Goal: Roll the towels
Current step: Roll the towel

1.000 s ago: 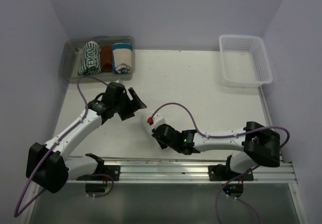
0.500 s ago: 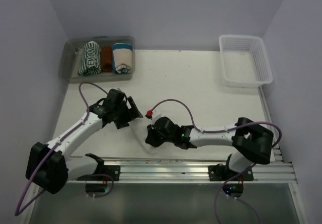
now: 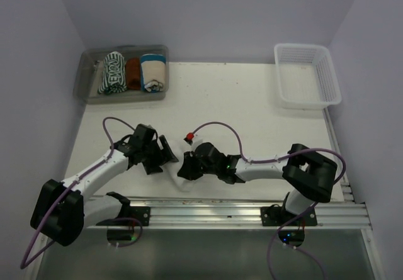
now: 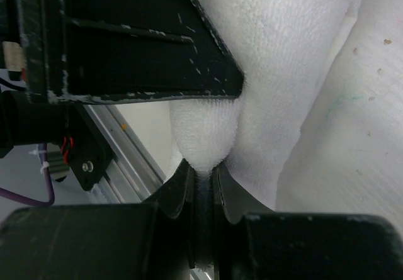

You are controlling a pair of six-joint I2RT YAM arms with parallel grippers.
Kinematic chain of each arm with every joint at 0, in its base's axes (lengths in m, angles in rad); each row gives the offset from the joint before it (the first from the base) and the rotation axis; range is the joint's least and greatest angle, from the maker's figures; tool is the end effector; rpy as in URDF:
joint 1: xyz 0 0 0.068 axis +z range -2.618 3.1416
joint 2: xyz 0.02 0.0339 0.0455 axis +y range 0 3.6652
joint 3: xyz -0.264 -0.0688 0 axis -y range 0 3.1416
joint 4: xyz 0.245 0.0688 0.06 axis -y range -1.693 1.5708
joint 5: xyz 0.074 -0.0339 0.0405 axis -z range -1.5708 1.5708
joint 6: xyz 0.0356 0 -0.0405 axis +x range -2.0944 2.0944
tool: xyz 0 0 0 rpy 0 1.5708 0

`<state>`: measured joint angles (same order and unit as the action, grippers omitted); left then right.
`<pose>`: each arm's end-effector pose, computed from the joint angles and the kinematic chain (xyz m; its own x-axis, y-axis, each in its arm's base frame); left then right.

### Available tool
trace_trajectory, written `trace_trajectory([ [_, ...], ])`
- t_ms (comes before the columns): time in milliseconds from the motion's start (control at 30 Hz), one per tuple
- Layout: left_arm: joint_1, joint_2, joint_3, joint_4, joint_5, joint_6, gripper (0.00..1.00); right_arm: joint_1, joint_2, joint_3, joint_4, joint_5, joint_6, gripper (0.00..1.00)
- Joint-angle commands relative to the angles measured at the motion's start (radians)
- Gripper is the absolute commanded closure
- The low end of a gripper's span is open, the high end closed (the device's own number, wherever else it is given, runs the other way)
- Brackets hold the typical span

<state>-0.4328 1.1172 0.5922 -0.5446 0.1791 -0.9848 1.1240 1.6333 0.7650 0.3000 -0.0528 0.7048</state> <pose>0.1778 -0.0891 0.1843 -0.8489 -0.5109 -0.1355 -0.3921 0.7806 -0.4867 0.1422 0.3010 0.1698 -0.7731 -0.1162 -0.6236 -0.5500 0.6126 0.5677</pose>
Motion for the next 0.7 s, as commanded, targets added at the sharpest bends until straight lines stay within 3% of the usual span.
trace_trajectory([
  [0, 0.005, 0.036, -0.032, 0.103, 0.089, -0.009, 0.2, -0.003, 0.016, -0.016, 0.085, -0.019, 0.058, 1.0],
  [433, 0.005, 0.044, -0.075, 0.169, 0.079, -0.032, 0.31, -0.038, 0.036, -0.108, 0.261, -0.051, 0.166, 1.0],
  [667, -0.006, 0.066, -0.071, 0.19, 0.088, -0.026, 0.16, -0.053, 0.051, -0.138, 0.35, -0.093, 0.206, 1.0],
])
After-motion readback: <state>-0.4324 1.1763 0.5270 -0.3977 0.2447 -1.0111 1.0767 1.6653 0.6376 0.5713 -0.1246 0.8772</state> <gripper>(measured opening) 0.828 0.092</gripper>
